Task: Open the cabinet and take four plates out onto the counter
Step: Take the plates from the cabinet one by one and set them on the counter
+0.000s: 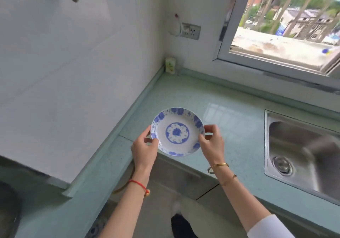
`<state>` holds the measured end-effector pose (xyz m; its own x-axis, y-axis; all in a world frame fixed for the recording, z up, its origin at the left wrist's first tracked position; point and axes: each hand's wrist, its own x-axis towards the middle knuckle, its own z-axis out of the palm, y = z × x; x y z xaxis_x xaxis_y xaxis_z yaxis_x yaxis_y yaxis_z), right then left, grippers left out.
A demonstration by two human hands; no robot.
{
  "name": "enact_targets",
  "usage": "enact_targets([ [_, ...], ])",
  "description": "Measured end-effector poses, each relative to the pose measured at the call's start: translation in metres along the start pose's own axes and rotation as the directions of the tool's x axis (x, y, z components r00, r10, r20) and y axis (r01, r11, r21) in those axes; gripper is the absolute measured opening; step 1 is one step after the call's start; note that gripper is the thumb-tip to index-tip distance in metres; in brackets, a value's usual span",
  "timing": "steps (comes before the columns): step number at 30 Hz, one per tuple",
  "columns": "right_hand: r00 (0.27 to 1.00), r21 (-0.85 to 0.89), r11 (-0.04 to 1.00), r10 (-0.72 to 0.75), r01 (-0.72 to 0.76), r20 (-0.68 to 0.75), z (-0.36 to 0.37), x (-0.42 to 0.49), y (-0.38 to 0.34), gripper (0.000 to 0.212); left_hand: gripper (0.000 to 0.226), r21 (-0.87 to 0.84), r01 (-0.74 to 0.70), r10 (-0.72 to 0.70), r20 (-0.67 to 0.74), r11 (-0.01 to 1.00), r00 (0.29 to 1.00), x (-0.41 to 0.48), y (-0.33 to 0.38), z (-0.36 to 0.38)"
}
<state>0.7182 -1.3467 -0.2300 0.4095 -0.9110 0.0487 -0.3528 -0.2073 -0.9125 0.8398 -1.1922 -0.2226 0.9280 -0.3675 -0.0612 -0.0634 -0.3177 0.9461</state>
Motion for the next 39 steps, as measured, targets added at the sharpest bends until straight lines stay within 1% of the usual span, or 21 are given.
enact_targets([
  [5, 1.0, -0.036, 0.999, 0.025, -0.025, -0.002, 0.008, 0.073, -0.004, 0.017, 0.046, 0.053, -0.01, 0.005, 0.094, 0.999, 0.996, 0.072, 0.018, 0.043],
  [10, 0.998, -0.065, 0.996, 0.055, -0.054, 0.013, 0.023, 0.158, 0.006, 0.019, 0.048, 0.022, 0.044, -0.047, 0.166, 0.999, 0.985, 0.146, 0.031, 0.091],
  [13, 0.997, -0.095, 0.993, 0.077, -0.074, 0.025, 0.036, 0.207, 0.016, 0.02, 0.054, 0.049, 0.069, -0.078, 0.205, 0.996, 0.976, 0.19, 0.032, 0.121],
  [17, 0.994, -0.113, 0.988, 0.107, -0.105, 0.009, 0.056, 0.26, 0.036, 0.021, 0.057, 0.046, 0.089, -0.098, 0.231, 0.995, 0.968, 0.241, 0.025, 0.161],
  [20, 0.992, -0.113, 0.986, 0.122, -0.122, -0.011, 0.075, 0.298, 0.056, 0.018, 0.058, 0.027, 0.095, -0.099, 0.28, 0.995, 0.955, 0.28, 0.012, 0.191],
  [23, 0.985, -0.105, 0.979, 0.171, -0.173, -0.033, 0.097, 0.332, 0.079, 0.019, 0.057, 0.031, 0.098, -0.102, 0.317, 0.995, 0.943, 0.323, -0.009, 0.221],
  [26, 0.977, -0.113, 0.971, 0.207, -0.211, -0.044, 0.115, 0.356, 0.098, 0.02, 0.057, 0.039, 0.108, -0.114, 0.333, 0.993, 0.936, 0.353, -0.029, 0.242],
  [31, 0.968, -0.176, 0.952, 0.243, -0.25, -0.058, 0.137, 0.391, 0.12, 0.024, 0.057, 0.038, 0.151, -0.154, 0.383, 0.988, 0.911, 0.389, -0.05, 0.267],
  [36, 0.965, -0.186, 0.948, 0.248, -0.259, -0.082, 0.145, 0.404, 0.126, 0.024, 0.055, 0.06, 0.144, -0.156, 0.396, 0.988, 0.905, 0.404, -0.058, 0.277],
  [39, 0.962, -0.181, 0.945, 0.258, -0.271, -0.089, 0.146, 0.403, 0.128, 0.025, 0.055, 0.101, 0.139, -0.167, 0.376, 0.985, 0.911, 0.406, -0.058, 0.279],
])
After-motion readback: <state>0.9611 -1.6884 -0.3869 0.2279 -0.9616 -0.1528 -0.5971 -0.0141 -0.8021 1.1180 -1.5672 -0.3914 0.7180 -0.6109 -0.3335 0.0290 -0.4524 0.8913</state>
